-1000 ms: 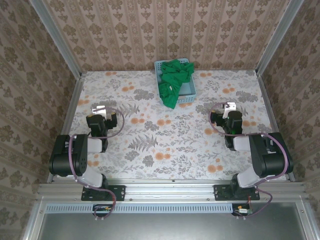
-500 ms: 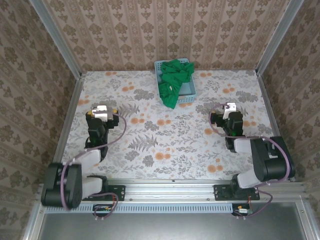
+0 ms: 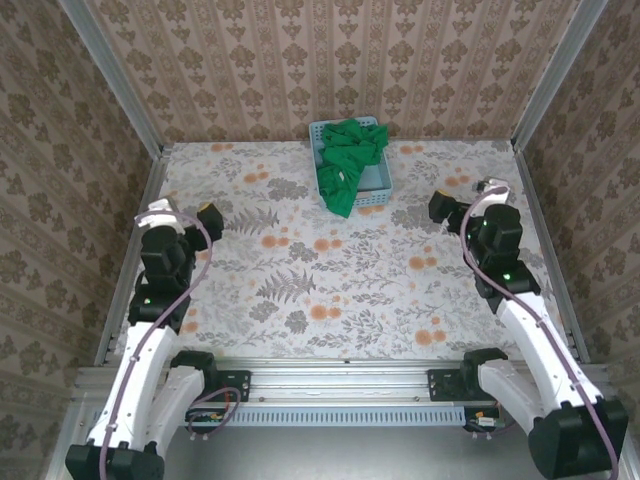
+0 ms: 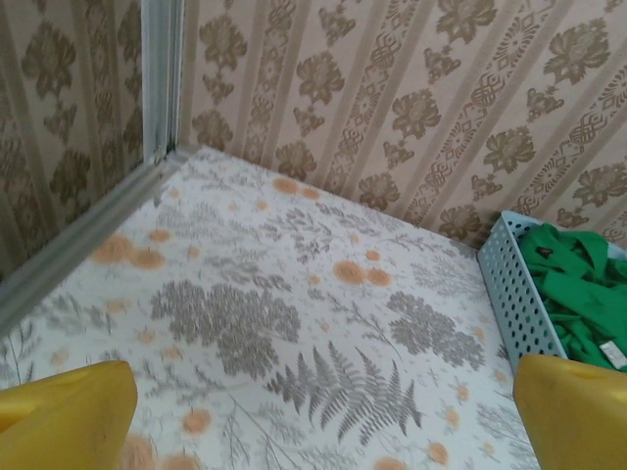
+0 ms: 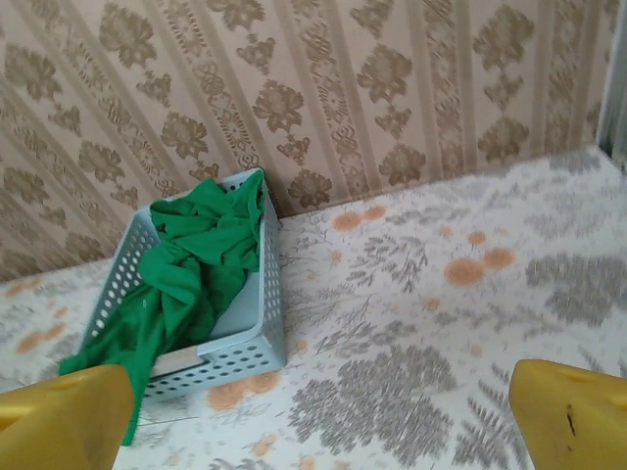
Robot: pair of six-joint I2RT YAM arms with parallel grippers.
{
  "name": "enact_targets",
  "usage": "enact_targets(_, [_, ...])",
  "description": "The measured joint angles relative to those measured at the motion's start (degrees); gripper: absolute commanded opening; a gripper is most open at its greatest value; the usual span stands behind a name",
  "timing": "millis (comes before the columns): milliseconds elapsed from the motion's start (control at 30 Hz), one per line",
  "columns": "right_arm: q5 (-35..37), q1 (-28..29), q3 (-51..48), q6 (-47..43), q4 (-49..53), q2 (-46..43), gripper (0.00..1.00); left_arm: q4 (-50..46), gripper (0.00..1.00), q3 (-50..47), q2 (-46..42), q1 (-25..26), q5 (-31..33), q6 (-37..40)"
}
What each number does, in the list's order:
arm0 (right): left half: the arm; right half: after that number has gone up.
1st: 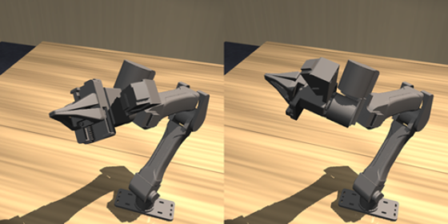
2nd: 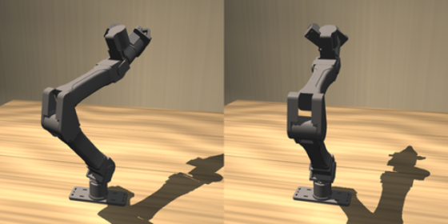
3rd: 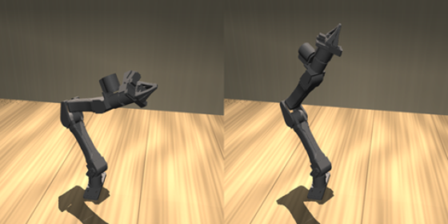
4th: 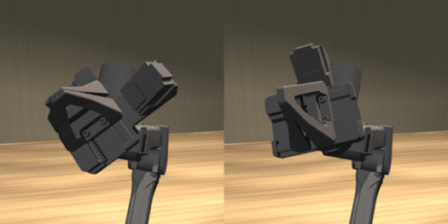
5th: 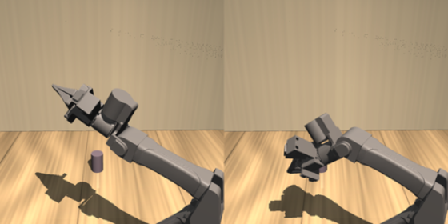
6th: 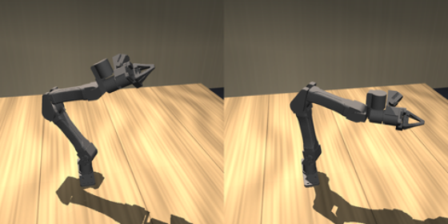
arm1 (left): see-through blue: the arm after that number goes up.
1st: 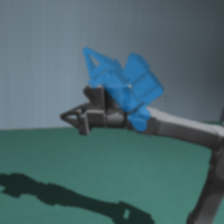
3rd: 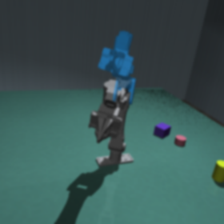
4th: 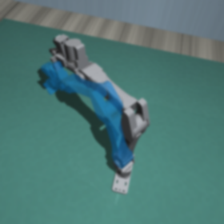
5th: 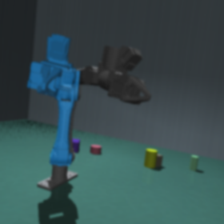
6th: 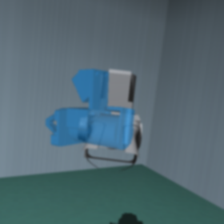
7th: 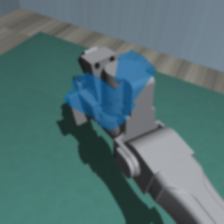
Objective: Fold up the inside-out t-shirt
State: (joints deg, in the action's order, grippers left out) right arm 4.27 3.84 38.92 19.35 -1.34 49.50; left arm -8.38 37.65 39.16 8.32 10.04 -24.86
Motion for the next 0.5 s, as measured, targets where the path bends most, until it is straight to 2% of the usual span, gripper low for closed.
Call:
enact_targets(133, [-3.61, -3.45, -1.62, 6.88, 1.9, -0.7, 1.0, -4.13, 1.0, -2.05, -2.78, -1.57, -2.64, -6.27])
enact_targets(200, [-4.74, -2.8, -1.03, 8.07, 2.86, 1.68, 1.0, -4.11, 1.0, -4.79, -3.89, -3.06, -4.85, -8.52])
enact_targets(367, [-4.26, 3.91, 9.94, 7.43, 8.52, 14.73, 1.0, -3.82, 1.0, -5.64, 1.7, -4.15, -10.58, -10.1])
enact_targets(500, [-1.86, 9.51, 21.35, 5.95, 9.77, 26.93, 1.0, -3.37, 1.0, -5.27, 8.94, -1.77, -13.42, -10.03])
